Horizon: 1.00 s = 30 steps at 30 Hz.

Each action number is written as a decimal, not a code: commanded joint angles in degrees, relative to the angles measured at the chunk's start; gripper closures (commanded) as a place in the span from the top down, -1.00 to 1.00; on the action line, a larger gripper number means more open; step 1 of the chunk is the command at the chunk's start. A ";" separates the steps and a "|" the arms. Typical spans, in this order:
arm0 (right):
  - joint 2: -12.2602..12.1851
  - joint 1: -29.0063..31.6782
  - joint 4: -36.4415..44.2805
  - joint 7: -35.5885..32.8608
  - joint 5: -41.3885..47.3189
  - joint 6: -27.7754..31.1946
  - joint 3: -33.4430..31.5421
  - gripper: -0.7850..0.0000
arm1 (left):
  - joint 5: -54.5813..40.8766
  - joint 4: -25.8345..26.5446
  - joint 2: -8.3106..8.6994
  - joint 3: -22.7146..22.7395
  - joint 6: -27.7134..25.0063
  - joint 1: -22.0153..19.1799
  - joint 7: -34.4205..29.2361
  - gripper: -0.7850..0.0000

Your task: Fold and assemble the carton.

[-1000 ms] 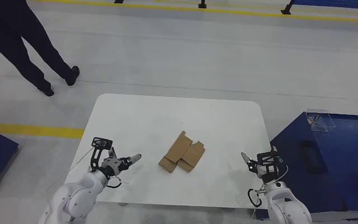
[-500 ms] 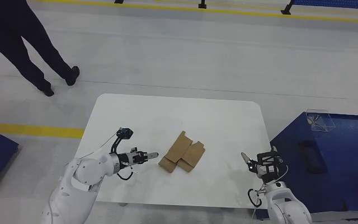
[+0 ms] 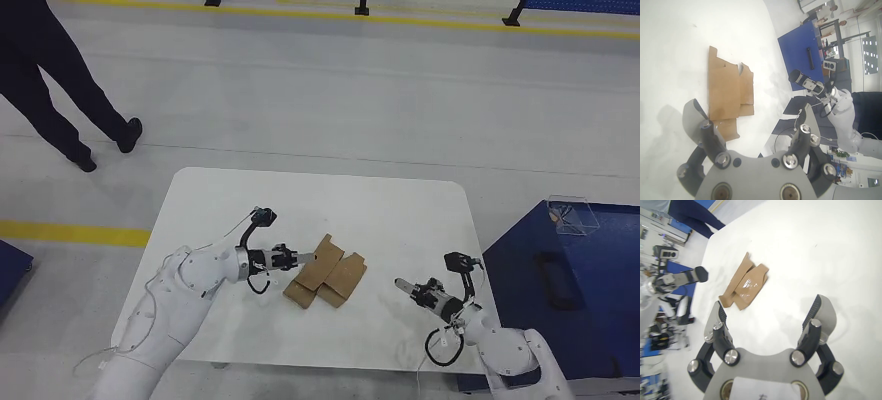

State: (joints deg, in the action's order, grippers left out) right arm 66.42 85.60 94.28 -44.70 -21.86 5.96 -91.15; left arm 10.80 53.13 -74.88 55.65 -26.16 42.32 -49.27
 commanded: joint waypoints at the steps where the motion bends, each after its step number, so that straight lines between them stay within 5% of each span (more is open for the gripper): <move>1: -0.27 -3.41 -3.94 -10.42 9.68 -1.85 -0.74 1.00 | -2.96 -5.31 -1.39 -2.61 -1.95 -2.55 -0.66 1.00; 6: -0.38 -4.38 -5.07 -11.97 10.87 -2.03 -1.15 1.00 | -2.25 -14.12 -3.65 -6.31 -4.97 -6.84 2.15 1.00; 12: -0.38 -4.38 -5.07 -11.97 10.87 -2.03 -1.15 1.00 | -2.47 -13.95 -3.64 -6.20 -5.12 -6.68 2.49 1.00; 16: 0.09 -5.87 -7.10 -12.05 20.88 -6.18 -0.48 1.00 | -1.96 -14.40 -3.56 -6.06 -4.24 -6.50 2.99 1.00; 30: 1.24 -14.36 -20.46 -14.20 33.12 -8.73 7.41 1.00 | 0.75 -24.04 -7.56 -11.53 -2.47 -10.44 4.64 1.00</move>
State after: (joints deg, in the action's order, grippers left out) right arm 67.59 72.03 75.31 -58.62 10.32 -2.69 -84.18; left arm 11.90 30.01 -82.15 44.30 -28.47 32.06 -44.46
